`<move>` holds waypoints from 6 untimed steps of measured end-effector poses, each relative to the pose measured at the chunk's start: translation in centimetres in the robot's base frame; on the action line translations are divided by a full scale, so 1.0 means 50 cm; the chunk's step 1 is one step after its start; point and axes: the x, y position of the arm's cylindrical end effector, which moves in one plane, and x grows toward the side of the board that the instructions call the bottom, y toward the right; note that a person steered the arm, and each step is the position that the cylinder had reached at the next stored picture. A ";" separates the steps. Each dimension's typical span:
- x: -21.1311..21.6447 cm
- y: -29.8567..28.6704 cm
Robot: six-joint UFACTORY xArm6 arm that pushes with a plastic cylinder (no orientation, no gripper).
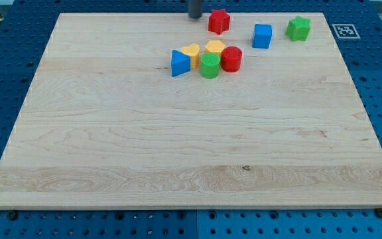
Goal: Move the red star diagonally to the blue cube
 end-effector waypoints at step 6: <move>0.182 0.303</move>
